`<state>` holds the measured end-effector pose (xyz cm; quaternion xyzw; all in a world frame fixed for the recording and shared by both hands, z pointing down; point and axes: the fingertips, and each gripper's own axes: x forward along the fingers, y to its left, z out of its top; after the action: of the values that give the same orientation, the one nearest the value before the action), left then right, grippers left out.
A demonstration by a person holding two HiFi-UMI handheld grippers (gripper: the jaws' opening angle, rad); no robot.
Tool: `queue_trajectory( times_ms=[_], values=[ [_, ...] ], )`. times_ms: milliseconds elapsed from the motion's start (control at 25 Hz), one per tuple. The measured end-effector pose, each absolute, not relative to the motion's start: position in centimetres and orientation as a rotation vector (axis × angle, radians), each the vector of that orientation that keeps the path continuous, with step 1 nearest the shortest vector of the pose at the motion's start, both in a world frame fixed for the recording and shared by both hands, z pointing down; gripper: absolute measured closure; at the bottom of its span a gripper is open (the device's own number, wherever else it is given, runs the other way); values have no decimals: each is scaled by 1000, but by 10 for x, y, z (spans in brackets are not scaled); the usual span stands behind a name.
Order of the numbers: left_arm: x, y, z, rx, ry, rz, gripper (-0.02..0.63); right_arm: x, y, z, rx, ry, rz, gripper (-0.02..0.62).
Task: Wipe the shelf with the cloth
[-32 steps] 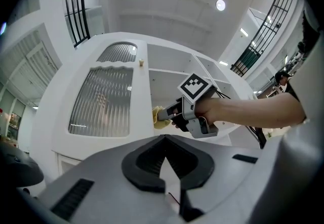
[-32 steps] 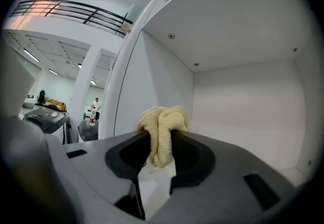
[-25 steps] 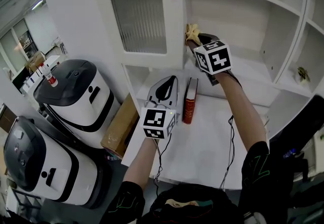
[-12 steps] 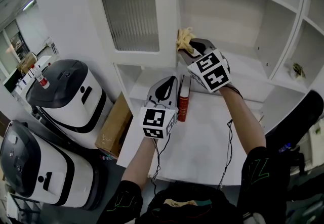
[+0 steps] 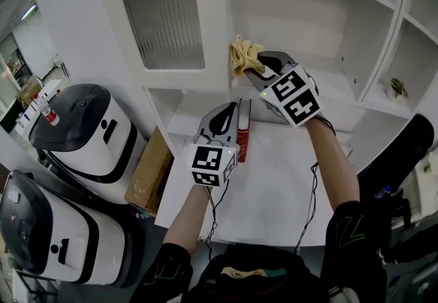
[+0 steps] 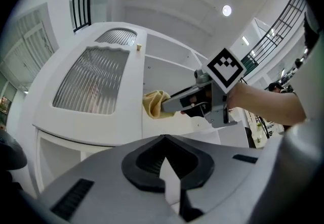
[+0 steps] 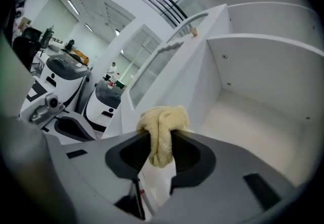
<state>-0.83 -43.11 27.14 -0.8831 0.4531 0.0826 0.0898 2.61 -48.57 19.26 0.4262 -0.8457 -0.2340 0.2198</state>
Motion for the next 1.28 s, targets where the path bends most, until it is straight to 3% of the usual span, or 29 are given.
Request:
queue_trajectory(
  times_ms=[400, 1280],
  values=[
    [-18, -427, 275, -2616, 1368, 246, 607, 31, -531, 233, 1092, -2087, -478, 476],
    [-3, -426, 296, -2690, 1332, 234, 607, 14, -499, 255, 941, -1996, -618, 477]
  ],
)
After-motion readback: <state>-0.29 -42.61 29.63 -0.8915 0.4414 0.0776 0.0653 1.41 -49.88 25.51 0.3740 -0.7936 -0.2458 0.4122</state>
